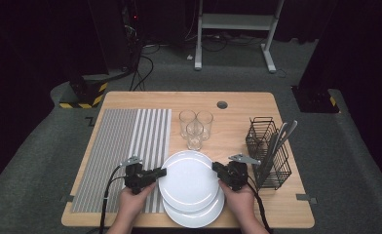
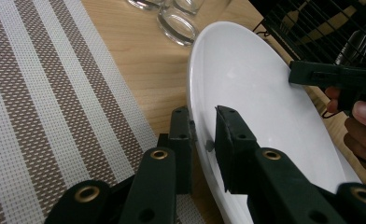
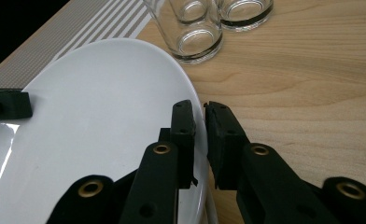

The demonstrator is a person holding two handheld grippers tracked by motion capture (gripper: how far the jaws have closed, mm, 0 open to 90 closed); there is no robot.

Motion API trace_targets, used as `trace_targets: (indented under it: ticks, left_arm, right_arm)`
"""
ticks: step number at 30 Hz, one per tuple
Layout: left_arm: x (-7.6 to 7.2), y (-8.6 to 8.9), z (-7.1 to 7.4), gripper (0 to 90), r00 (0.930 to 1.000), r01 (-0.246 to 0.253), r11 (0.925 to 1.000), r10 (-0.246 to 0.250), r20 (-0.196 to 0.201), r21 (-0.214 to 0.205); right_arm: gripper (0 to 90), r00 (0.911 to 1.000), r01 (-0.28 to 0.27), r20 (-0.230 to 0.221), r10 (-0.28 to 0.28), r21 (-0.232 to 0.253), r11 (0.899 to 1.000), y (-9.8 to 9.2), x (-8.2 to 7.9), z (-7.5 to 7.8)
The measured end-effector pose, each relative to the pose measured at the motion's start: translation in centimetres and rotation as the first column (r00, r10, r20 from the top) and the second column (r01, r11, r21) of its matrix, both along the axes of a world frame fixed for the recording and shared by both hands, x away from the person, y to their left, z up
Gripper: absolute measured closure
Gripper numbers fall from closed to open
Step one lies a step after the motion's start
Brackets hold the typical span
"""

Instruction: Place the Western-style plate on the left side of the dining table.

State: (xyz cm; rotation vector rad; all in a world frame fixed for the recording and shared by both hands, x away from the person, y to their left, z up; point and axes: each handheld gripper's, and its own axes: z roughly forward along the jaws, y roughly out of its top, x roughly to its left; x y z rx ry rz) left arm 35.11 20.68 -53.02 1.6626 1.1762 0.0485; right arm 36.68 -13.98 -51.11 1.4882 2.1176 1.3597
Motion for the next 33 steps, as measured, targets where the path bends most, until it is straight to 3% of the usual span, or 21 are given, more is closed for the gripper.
trace_targets:
  ticks: [8, 17, 19, 33]
  left_arm:
    - [0.1, -0.1, -0.2, 75.9, 1.0, -0.004, 1.0, 0.004, 0.0, 0.001]
    - [0.0, -0.3, -0.2, 75.6, 0.9998, -0.016, 0.9999, 0.016, 0.015, 0.006]
    - [0.0, -0.2, -0.2, 75.6, 0.9997, -0.015, 0.9998, 0.015, 0.021, 0.012]
    - [-0.1, -0.2, -0.3, 75.7, 0.9992, -0.024, 0.9997, 0.024, 0.031, 0.008]
  right_arm:
    - [79.5, 1.0, -0.001, 0.001, 0.002, -0.021, 1.0, 0.2, 0.2, -0.3]
    - [68.6, 0.9994, -0.014, 0.031, 0.016, -0.051, 0.999, 0.3, -0.2, -0.4]
    - [63.4, 0.9994, -0.018, 0.027, 0.02, -0.061, 0.998, 0.2, -0.6, -0.2]
    - [54.3, 0.9984, -0.056, -0.005, 0.056, -0.068, 0.996, -0.2, -1.8, -1.4]
